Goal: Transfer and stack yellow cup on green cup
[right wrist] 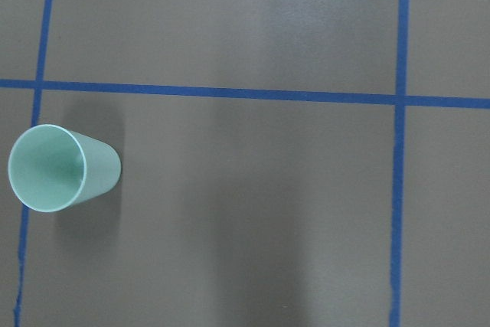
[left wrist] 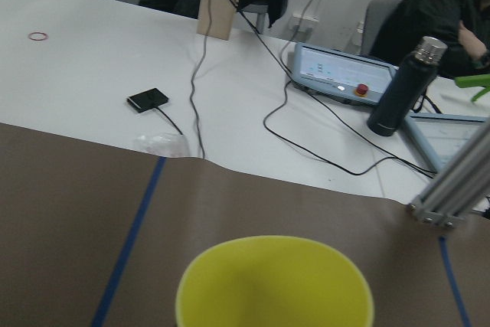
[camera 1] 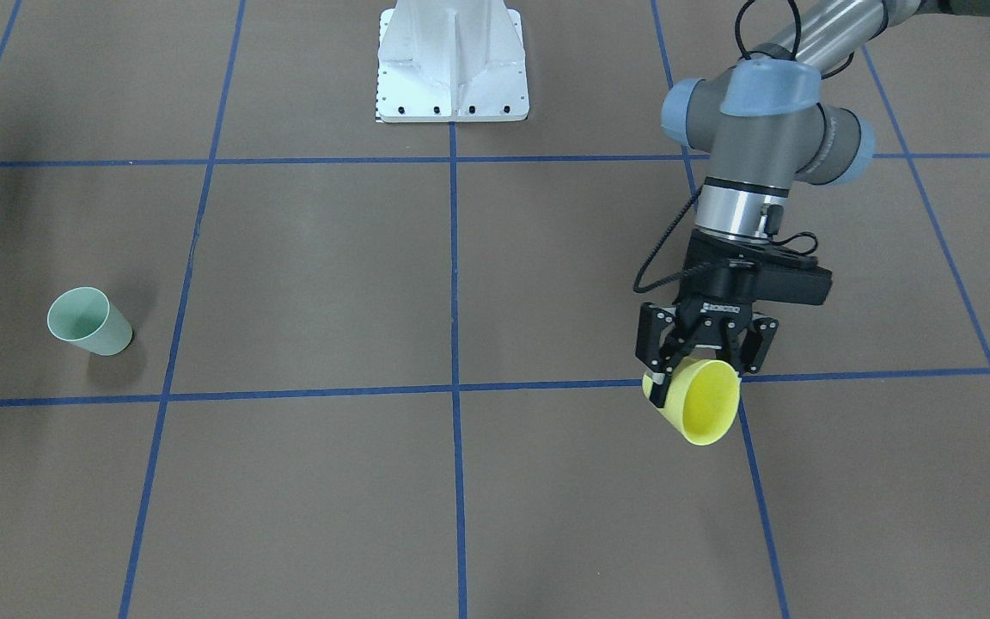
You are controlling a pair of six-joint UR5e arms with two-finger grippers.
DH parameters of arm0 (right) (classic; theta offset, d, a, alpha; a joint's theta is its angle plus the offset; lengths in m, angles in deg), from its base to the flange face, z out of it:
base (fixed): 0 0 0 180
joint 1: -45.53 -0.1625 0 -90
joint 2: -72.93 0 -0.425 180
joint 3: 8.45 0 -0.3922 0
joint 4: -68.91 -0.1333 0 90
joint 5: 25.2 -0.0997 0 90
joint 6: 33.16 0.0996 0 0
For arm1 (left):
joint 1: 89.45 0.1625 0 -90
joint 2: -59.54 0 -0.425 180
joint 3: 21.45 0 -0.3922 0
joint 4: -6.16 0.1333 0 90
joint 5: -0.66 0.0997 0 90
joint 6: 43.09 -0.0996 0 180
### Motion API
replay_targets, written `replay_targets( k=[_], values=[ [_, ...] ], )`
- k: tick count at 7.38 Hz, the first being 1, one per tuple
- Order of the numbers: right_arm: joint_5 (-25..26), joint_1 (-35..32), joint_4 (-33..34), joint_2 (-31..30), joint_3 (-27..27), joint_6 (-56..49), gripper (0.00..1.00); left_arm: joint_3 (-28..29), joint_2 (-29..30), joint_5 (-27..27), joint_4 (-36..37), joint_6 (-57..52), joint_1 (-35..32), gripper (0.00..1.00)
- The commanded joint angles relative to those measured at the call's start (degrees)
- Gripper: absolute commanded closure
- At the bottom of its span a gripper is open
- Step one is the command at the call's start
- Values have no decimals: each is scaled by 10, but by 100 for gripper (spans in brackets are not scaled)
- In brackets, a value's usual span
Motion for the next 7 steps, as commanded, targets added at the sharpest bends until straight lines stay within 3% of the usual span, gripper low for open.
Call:
replay_targets(
  k=[1,4,7],
  values=[
    [-4,21,-12,17,-7,8,0,-3,33,-58,-49,-124,39,100],
    [-27,63,-13,98,13,16,0,-5,38,-195,-112,-202,41,100],
    [-20,137,-14,187,47,45,1,2,37,-230,-177,-207,79,100]
  ],
)
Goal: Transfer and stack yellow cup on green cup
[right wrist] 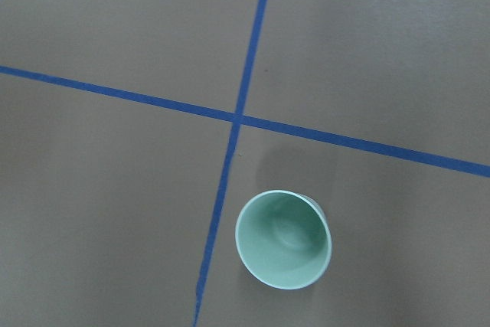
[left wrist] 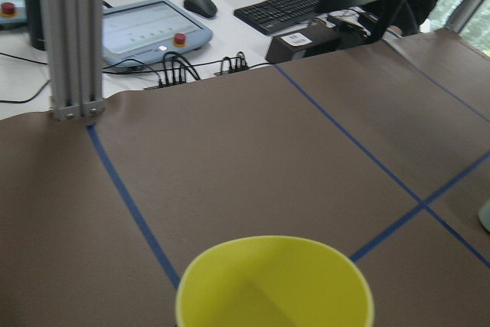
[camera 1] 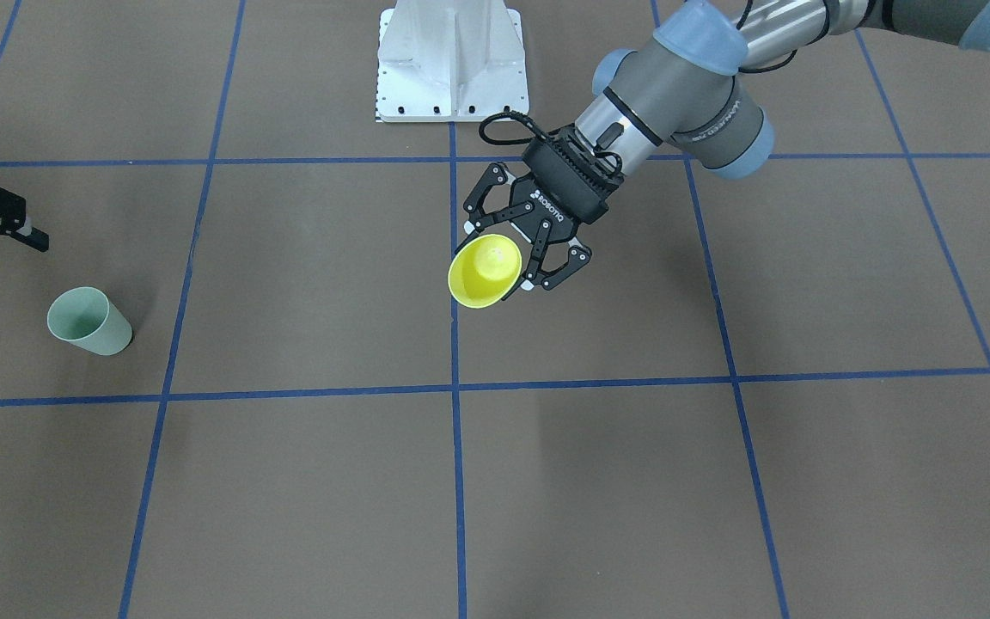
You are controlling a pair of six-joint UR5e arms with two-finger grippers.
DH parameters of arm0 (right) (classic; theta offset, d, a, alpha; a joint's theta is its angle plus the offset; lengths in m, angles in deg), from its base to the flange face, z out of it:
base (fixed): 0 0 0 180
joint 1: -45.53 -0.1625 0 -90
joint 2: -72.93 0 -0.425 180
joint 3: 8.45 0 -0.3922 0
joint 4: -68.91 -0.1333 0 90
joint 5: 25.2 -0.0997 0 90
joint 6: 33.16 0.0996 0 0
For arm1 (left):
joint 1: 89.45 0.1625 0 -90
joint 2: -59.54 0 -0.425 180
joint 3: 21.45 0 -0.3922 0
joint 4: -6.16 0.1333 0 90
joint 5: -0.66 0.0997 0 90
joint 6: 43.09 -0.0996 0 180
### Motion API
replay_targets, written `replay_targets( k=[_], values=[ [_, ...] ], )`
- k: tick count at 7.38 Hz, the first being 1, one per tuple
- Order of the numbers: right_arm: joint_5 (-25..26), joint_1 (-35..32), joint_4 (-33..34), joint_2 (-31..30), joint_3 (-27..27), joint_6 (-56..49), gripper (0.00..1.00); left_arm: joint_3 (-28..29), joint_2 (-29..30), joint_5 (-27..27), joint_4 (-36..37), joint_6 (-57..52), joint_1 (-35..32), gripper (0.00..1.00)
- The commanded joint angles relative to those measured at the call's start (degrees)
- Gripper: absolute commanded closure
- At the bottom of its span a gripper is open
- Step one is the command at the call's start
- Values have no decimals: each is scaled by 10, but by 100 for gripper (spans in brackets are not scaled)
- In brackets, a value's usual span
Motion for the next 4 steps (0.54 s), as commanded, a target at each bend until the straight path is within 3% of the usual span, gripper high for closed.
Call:
replay_targets(
  k=[1,2,4],
  values=[
    [32,68,-4,90,31,82,1,-4,-5,-9,-28,-3,22,100],
    [63,94,-7,118,35,110,1,-5,-7,-9,-28,-3,23,100],
    [64,120,-10,176,41,145,4,-4,-6,-6,-52,2,46,100]
  ],
)
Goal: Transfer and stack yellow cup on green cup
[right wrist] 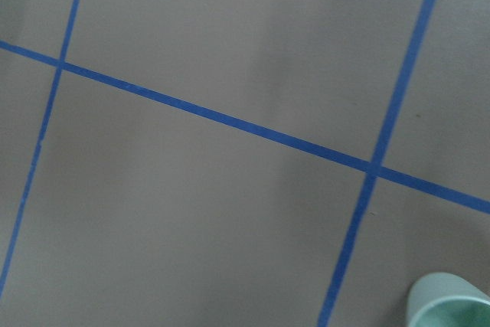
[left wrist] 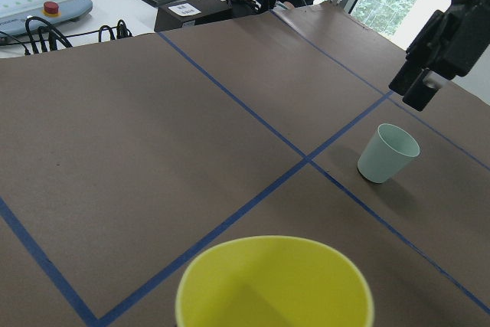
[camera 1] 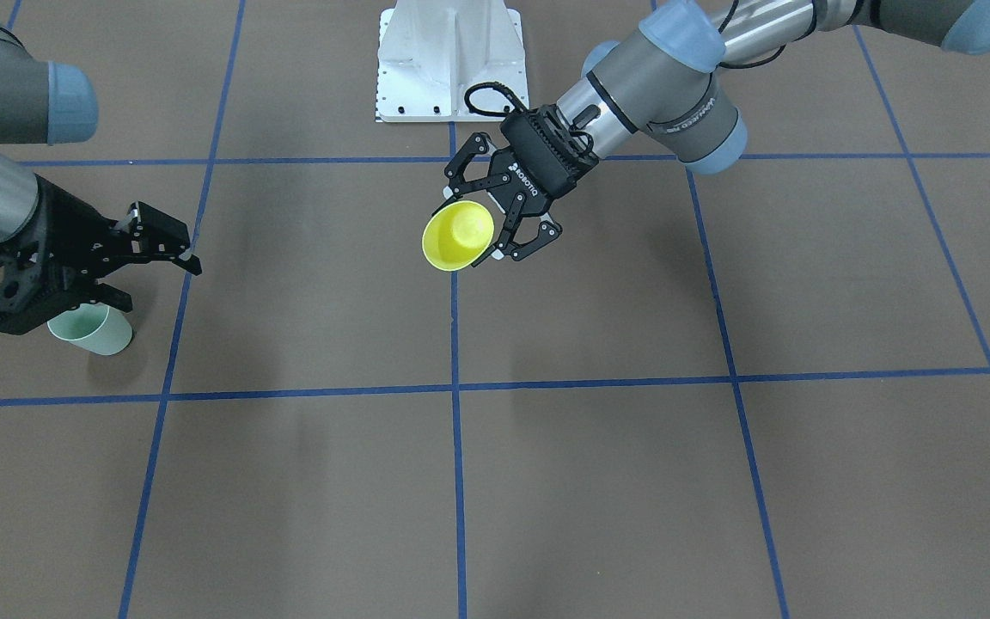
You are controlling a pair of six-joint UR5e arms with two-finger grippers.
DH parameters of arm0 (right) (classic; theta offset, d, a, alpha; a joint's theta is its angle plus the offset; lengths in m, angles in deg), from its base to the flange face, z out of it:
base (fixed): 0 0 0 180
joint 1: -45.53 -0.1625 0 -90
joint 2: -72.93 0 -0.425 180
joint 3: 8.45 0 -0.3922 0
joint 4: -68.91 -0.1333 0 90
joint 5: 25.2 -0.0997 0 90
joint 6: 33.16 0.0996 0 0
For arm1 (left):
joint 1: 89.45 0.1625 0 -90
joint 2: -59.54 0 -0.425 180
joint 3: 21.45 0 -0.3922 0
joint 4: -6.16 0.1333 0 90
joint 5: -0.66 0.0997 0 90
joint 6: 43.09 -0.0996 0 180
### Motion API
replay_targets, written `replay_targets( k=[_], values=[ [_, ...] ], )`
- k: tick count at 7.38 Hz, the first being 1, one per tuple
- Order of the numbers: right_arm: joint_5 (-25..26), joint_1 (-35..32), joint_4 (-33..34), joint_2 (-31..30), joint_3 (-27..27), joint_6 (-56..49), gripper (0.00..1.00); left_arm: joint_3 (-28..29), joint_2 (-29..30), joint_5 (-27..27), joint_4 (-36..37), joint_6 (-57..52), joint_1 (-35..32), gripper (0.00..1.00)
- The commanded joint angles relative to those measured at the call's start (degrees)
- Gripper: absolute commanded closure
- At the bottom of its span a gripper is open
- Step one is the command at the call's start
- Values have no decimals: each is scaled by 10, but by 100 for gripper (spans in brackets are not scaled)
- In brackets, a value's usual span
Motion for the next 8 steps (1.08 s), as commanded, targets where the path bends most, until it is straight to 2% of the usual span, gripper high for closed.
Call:
replay_targets(
  k=[1,3,4,5,7,8],
  values=[
    [5,38,-23,56,4,61,4,1,-1,3,-30,0,30,100],
    [5,59,-80,60,5,119,6,0,-19,4,-46,-3,39,100],
    [3,60,-80,65,5,132,7,6,-40,5,-90,-4,41,100],
    [1,60,-80,66,7,134,8,6,-49,17,-103,-5,51,100],
    [-5,78,-80,71,13,146,7,9,-43,92,-106,-9,109,100],
    [-5,88,-80,84,17,150,7,9,-41,93,-122,-38,115,100]
  ],
)
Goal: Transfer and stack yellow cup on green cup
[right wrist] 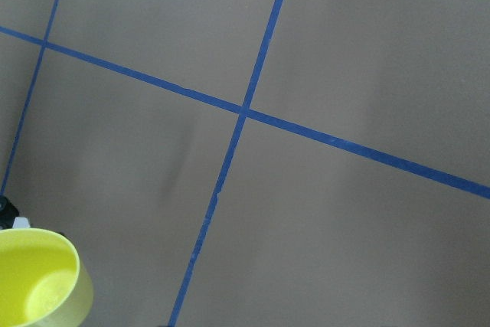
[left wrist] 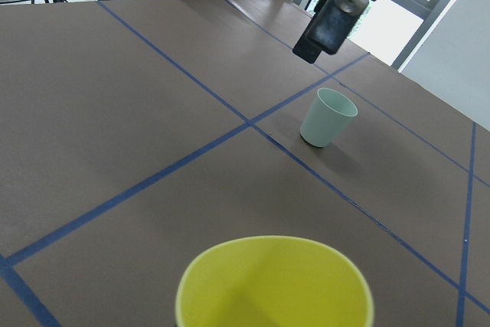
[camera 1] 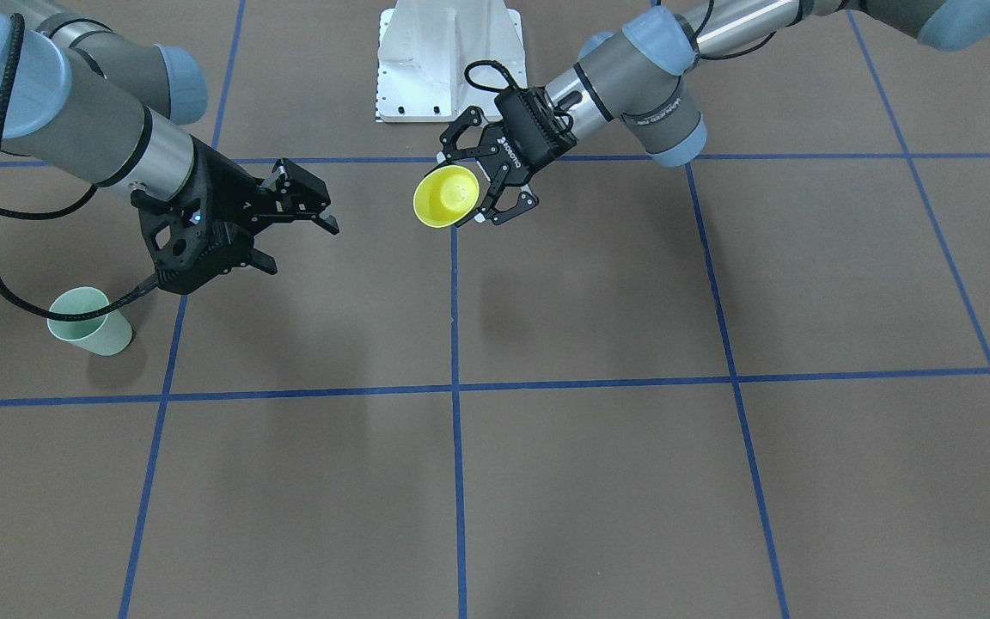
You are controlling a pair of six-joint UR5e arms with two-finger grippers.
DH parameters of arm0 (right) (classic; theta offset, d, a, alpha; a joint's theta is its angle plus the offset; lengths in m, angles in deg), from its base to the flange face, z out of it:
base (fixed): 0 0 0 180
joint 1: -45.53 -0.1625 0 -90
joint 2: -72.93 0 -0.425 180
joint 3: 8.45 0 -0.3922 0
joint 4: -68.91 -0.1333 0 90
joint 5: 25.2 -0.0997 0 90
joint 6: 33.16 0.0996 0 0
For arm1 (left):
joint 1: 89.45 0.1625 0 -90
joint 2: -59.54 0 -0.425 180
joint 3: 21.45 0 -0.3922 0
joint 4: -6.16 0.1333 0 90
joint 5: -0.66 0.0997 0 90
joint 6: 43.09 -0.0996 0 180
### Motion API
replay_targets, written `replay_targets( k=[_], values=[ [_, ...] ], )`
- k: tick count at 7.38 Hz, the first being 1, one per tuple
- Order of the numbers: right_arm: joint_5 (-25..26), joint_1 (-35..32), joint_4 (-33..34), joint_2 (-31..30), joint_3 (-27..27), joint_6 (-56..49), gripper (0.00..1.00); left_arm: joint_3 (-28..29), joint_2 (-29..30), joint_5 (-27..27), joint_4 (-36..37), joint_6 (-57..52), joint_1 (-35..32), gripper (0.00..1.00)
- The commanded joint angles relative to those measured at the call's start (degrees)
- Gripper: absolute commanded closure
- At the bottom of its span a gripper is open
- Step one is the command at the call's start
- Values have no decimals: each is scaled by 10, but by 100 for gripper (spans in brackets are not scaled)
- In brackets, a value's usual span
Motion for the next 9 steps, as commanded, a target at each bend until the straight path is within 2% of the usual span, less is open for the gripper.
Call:
replay_targets(
  k=[1,3,5,6,8,9],
  values=[
    [-3,22,0,22,9,28,7,2,14,19,-20,-27,25,100],
    [-9,36,1,24,9,34,9,27,38,19,-21,-28,25,100],
    [-50,38,5,24,9,59,17,27,40,19,-22,-39,25,100],
    [-60,43,8,24,9,61,17,26,40,19,-22,-39,25,100],
    [-61,72,10,25,16,60,17,33,52,19,-22,-39,25,100],
    [-61,82,10,23,18,60,21,35,52,19,-22,-39,25,100]
  ],
)
